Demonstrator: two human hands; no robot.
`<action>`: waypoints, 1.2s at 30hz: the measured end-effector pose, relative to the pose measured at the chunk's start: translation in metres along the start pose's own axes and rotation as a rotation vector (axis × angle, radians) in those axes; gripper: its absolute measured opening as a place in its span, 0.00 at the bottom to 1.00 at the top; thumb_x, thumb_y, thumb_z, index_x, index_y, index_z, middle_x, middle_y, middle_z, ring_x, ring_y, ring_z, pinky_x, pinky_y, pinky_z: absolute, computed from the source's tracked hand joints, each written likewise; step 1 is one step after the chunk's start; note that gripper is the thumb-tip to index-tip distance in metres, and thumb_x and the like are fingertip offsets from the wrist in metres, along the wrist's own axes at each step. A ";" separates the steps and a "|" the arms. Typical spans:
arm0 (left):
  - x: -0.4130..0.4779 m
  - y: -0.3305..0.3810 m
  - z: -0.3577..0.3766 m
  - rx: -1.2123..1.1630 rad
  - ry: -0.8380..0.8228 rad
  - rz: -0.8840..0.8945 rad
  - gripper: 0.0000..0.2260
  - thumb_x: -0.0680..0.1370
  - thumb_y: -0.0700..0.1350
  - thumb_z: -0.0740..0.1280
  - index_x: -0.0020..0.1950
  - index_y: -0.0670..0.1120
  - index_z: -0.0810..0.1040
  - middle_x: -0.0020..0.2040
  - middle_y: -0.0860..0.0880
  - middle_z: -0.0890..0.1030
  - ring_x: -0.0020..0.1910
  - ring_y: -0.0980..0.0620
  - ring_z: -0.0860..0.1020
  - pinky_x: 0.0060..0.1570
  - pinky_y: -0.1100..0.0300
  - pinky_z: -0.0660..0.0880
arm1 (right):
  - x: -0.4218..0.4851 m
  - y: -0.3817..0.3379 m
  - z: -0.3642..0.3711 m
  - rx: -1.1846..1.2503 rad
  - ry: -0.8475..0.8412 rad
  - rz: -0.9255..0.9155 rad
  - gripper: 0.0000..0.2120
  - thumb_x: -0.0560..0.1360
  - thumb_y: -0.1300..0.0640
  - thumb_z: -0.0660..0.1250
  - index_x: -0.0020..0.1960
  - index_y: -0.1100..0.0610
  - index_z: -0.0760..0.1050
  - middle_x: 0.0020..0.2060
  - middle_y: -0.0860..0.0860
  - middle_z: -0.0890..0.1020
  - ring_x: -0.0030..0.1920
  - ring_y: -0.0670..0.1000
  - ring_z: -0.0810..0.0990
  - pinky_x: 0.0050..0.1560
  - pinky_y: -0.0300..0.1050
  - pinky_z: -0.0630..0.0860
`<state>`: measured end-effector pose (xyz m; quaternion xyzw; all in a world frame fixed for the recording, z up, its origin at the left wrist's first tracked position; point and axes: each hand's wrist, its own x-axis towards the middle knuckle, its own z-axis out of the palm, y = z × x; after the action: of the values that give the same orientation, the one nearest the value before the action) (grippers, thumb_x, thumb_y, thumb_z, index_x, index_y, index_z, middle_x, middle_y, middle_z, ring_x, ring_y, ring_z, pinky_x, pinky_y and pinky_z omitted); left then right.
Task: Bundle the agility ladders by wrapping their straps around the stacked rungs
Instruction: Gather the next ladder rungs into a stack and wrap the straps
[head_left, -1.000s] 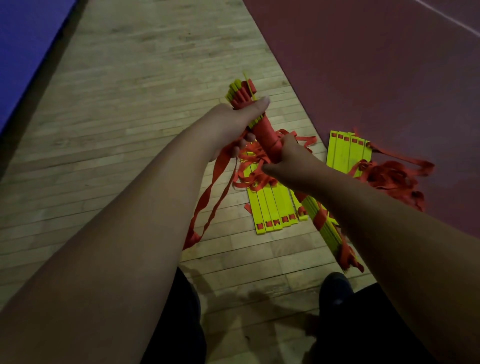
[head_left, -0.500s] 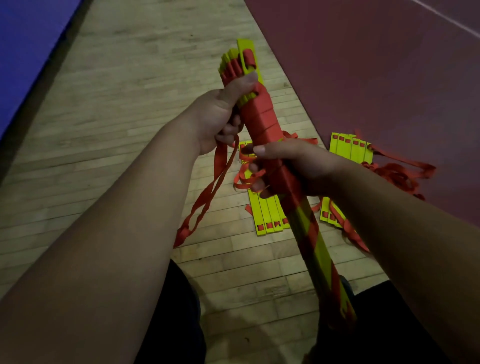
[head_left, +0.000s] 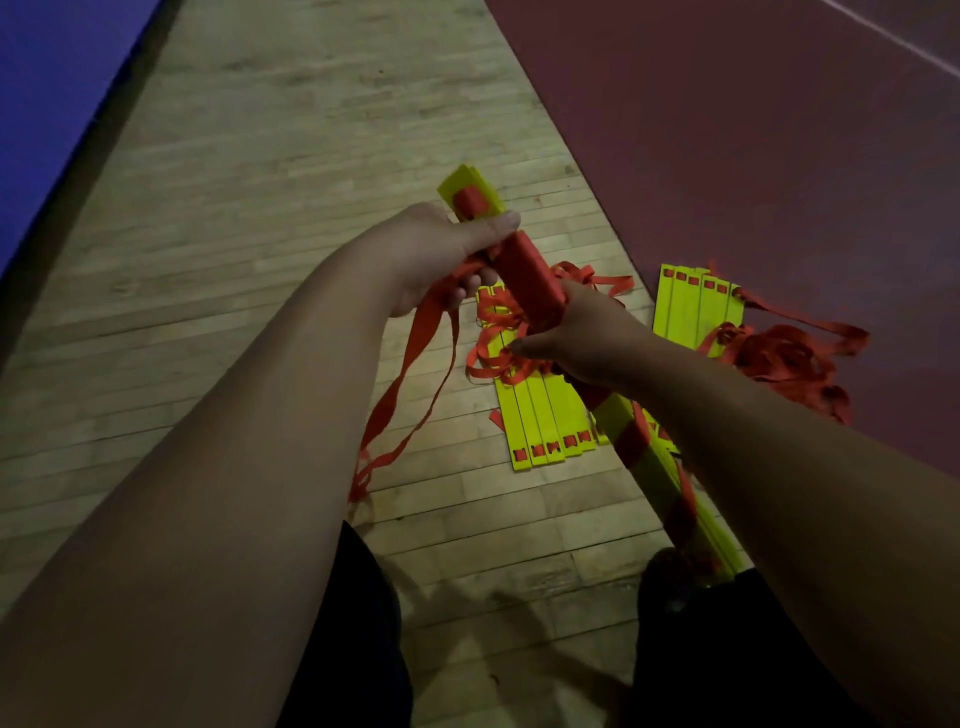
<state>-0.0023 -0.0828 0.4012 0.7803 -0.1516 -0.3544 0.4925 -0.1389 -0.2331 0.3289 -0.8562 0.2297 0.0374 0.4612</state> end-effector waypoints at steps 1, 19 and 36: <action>0.001 0.001 0.004 0.002 0.023 -0.021 0.26 0.79 0.64 0.74 0.58 0.40 0.84 0.38 0.47 0.85 0.31 0.55 0.77 0.27 0.63 0.72 | 0.002 0.001 0.002 -0.045 0.016 0.001 0.28 0.71 0.53 0.84 0.64 0.50 0.73 0.49 0.52 0.85 0.44 0.53 0.86 0.46 0.55 0.86; -0.001 0.009 -0.007 -0.221 0.003 0.126 0.23 0.78 0.67 0.74 0.45 0.46 0.81 0.34 0.50 0.76 0.28 0.56 0.67 0.27 0.62 0.65 | -0.018 -0.020 -0.024 0.582 -0.459 0.027 0.26 0.79 0.43 0.71 0.69 0.59 0.76 0.47 0.58 0.84 0.45 0.57 0.85 0.45 0.52 0.80; -0.004 0.005 -0.010 -0.166 -0.006 0.008 0.20 0.79 0.62 0.74 0.53 0.45 0.80 0.35 0.52 0.80 0.31 0.59 0.75 0.27 0.67 0.70 | -0.006 -0.008 -0.012 0.228 -0.009 -0.014 0.22 0.74 0.46 0.81 0.63 0.50 0.77 0.45 0.54 0.88 0.41 0.55 0.89 0.41 0.49 0.86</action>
<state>0.0029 -0.0762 0.4101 0.7351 -0.1261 -0.3660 0.5566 -0.1426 -0.2371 0.3440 -0.7996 0.2242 0.0116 0.5570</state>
